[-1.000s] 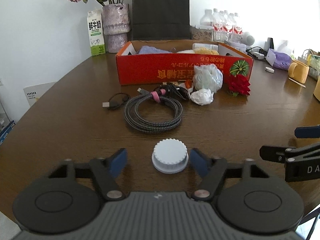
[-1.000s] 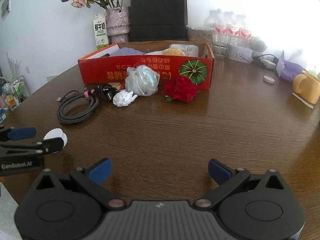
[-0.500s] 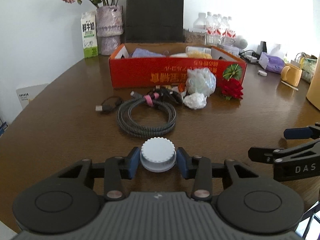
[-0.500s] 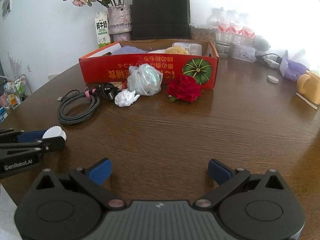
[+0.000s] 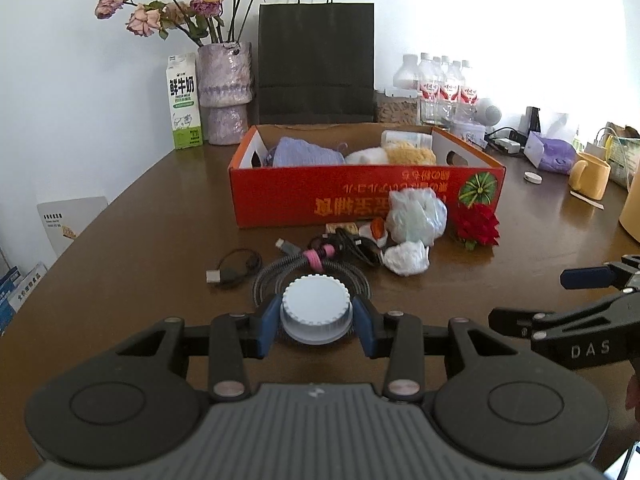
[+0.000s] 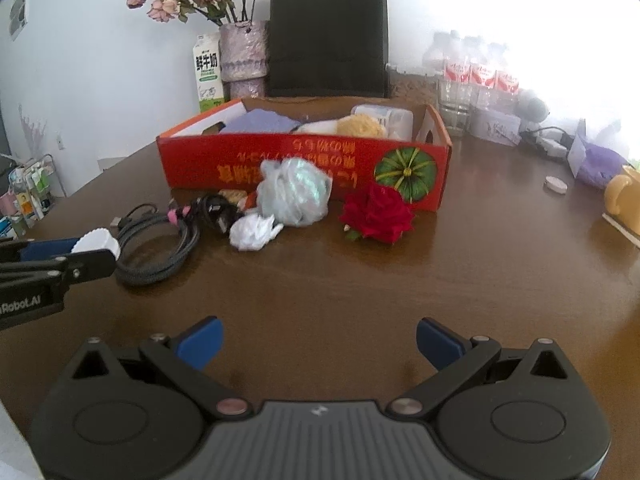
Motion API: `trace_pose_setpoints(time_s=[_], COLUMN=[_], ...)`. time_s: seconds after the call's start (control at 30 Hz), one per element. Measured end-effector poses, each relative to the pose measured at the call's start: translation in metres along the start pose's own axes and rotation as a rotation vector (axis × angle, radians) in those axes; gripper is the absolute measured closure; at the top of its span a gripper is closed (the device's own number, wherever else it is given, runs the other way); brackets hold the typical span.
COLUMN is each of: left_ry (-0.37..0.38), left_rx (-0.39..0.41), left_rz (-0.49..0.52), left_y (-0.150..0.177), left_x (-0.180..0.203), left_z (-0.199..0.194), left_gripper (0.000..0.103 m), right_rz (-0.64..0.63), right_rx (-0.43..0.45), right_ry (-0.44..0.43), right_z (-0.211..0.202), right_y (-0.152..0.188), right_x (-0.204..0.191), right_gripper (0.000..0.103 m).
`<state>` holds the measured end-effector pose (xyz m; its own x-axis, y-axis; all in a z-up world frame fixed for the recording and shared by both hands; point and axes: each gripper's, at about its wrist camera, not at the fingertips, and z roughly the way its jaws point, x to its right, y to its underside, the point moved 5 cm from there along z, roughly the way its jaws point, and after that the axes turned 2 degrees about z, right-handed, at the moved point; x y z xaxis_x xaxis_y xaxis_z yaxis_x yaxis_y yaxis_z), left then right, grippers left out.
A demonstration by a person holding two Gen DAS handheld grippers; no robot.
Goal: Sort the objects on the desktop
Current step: 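Lift the ridged cap toward the box with the left tool while the right tool grasps the red rose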
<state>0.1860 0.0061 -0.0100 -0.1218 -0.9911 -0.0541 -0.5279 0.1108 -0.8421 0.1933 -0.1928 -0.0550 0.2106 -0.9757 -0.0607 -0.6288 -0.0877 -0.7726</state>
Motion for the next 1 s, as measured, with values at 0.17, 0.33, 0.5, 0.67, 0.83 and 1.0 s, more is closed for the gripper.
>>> trace_pose_setpoints(time_s=[0.17, 0.33, 0.5, 0.67, 0.83, 1.0], left_ry=[0.005, 0.009, 0.004, 0.001, -0.007, -0.011], left_rx=[0.014, 0.022, 0.03, 0.019, 0.001, -0.007], left_rz=[0.005, 0.002, -0.001, -0.017, -0.02, -0.024], left_y=[-0.014, -0.031, -0.046, -0.058, -0.064, -0.069], left_x=[0.0, 0.0, 0.0, -0.004, -0.008, -0.01], left_z=[0.011, 0.028, 0.046, 0.063, 0.075, 0.08], left_gripper=[0.062, 0.062, 0.062, 0.062, 0.062, 0.062], right_rz=[0.006, 0.003, -0.004, -0.008, 0.004, 0.035], right_rx=[0.021, 0.027, 0.021, -0.004, -0.031, -0.03], right_ry=[0.03, 0.058, 0.076, 0.088, 0.078, 0.043], right_z=[0.011, 0.03, 0.053, 0.076, 0.093, 0.095], right_y=[-0.02, -0.039, -0.058, -0.069, -0.074, -0.074], right_x=[0.013, 0.025, 0.033, 0.038, 0.044, 0.049], right_gripper=[0.0, 0.0, 0.001, 0.006, 0.021, 0.049])
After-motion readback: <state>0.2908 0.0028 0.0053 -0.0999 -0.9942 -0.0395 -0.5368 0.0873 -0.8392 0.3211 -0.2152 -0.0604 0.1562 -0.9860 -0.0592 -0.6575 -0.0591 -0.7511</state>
